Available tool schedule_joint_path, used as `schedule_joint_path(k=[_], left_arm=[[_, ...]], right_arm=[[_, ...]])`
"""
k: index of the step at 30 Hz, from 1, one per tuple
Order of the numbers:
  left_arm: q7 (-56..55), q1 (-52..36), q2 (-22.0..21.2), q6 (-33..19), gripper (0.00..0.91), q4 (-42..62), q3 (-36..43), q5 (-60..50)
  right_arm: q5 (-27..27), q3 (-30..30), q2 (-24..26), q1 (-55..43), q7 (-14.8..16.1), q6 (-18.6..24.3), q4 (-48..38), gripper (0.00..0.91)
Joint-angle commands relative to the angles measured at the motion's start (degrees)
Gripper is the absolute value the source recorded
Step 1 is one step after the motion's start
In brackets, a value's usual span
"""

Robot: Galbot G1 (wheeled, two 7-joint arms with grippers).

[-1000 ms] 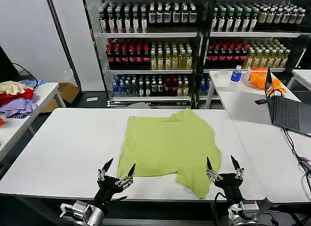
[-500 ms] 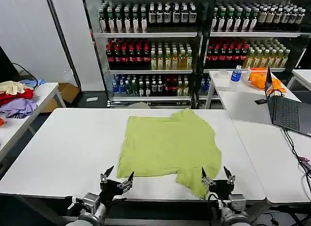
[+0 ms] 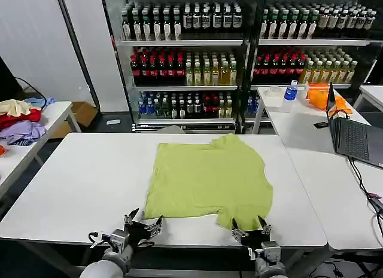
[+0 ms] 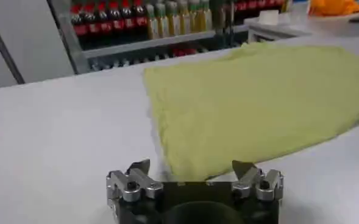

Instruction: Fold and organize the clothes.

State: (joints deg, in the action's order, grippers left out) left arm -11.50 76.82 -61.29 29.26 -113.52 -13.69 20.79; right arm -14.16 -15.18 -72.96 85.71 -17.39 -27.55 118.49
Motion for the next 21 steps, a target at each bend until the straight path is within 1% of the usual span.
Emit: schedule_joint_path(k=[1,2,4,8,14,21], left_arm=[[-0.09,-1.91,0.22,1.38,0.050,1.95,0.38,0.07],[-0.16,-1.91,0.24,1.37,0.020,1.96,0.40,0.15],[-0.32,-1.77,0.39,1.26,0.020,1.82,0.39,0.50],[-0.33,-1.23,0.76,0.90,0.020,1.19,0.38,0.69],[0.05,-0.26,1.36,0.53,0.020,-0.04,0.43,0.13],[0.76,1.40,2.11,-0.33,0.020,-1.17,-0.02,0.39]], right_arm=[[-0.28,1.34,-0.12,0.62,-0.44,-0.89,-0.67,0.584],[-0.32,1.33,-0.13,0.75,-0.51,-0.92,-0.66,0.272],[-0.29,1.40,-0.19,1.36,-0.89,-0.74,-0.72,0.030],[-0.30,1.42,-0.44,2.24,-1.13,-0.47,-0.21,0.000],[-0.28,0.98,-0.44,3.88,-1.10,-0.23,0.82,0.000],[-0.01,0.10,-0.89,5.69,-0.60,1.04,2.73,0.000]])
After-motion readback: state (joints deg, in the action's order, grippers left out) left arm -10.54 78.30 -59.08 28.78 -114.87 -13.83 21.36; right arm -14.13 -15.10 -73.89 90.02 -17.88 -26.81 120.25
